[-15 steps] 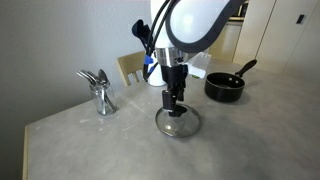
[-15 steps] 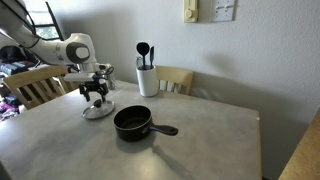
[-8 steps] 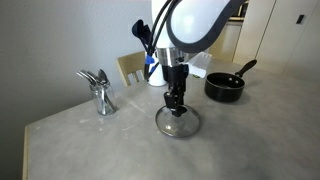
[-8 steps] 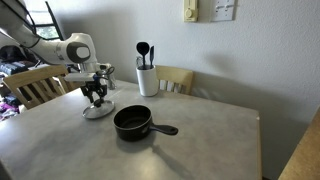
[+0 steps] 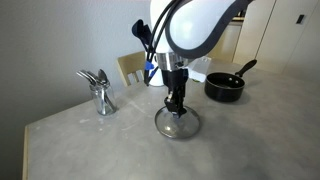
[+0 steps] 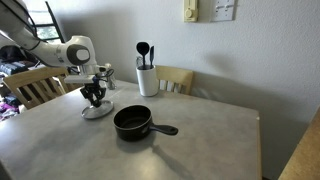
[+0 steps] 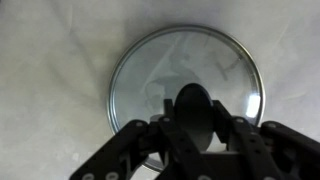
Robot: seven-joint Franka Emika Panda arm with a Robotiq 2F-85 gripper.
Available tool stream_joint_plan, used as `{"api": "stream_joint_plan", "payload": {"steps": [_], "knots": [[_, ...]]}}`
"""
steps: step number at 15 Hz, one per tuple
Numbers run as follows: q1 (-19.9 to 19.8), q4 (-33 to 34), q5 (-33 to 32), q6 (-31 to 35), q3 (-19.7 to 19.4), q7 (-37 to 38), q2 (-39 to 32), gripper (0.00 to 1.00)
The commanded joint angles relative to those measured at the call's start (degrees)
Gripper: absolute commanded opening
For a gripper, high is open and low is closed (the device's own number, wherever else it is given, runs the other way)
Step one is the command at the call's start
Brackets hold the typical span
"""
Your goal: Pick up the lid and put it on the pot
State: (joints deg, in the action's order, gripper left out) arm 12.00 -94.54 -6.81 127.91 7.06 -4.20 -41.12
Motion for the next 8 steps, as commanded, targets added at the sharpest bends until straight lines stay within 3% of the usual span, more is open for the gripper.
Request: {"api": "stream_joint_plan", "payload": {"steps": [1, 8], "knots": [[0.9, 1.7, -0.7, -1.7, -0.3, 0.2, -1.2, 0.15], [2.4, 1.0, -2.6, -6.9, -1.5, 2.7, 2.3, 0.15]]}}
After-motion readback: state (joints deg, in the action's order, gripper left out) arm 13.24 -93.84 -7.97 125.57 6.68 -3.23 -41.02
